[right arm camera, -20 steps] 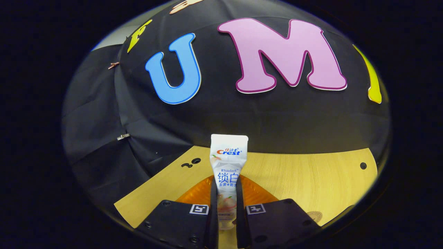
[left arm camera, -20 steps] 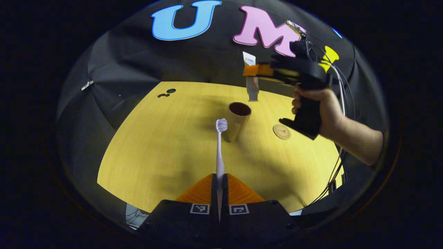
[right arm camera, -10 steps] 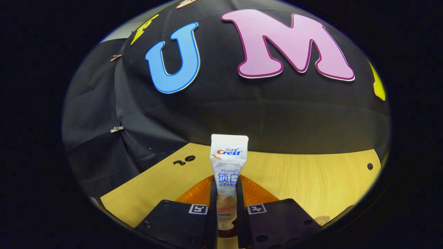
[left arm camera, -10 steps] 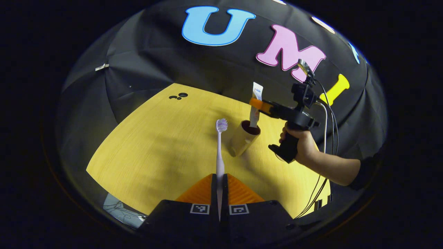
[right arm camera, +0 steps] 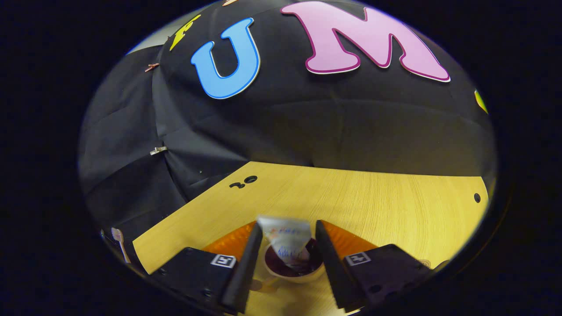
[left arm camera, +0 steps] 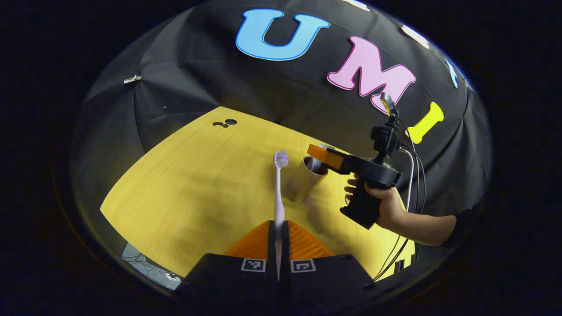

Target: Put the toothbrush and toothpaste on the desktop into the cup, then pick up the cup and place it on the coaster on the desktop.

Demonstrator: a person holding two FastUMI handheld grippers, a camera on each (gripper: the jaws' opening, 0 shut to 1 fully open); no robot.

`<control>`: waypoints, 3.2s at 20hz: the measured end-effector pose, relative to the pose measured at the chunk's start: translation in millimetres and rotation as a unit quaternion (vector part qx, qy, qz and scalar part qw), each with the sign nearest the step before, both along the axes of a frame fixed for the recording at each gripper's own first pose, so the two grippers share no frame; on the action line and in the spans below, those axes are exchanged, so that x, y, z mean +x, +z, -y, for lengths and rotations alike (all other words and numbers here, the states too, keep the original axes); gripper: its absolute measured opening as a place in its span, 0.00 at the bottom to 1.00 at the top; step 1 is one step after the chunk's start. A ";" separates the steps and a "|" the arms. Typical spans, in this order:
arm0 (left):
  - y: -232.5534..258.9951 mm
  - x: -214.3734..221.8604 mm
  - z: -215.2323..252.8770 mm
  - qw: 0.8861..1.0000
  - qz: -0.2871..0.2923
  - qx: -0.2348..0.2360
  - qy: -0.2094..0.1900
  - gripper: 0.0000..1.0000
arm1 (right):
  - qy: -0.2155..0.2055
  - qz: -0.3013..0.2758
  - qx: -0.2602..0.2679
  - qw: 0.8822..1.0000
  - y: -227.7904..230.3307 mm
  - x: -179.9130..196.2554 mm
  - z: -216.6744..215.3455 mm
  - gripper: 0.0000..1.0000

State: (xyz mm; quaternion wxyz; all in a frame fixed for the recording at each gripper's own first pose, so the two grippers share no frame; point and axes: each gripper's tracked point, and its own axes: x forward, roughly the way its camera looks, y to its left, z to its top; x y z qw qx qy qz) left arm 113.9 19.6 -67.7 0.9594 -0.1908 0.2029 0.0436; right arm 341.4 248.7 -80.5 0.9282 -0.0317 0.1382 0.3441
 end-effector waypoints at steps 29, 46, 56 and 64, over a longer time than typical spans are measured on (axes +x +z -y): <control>105.4 236.9 23.7 0.966 0.254 0.047 0.000 0.11 | -0.208 0.006 -0.001 0.978 33.3 -7.9 322.2 0.98; 57.9 255.8 36.7 0.967 0.233 0.094 -0.045 0.77 | -0.243 -0.011 -0.011 0.970 12.7 -9.7 355.7 0.98; 20.4 202.8 29.5 0.991 0.058 0.098 -0.075 0.98 | -0.230 -0.012 -0.016 0.973 17.3 -23.3 376.5 0.98; -6.8 206.0 49.9 0.987 -0.094 0.069 -0.115 0.98 | -0.223 -0.015 -0.004 0.975 15.4 -48.0 401.5 0.98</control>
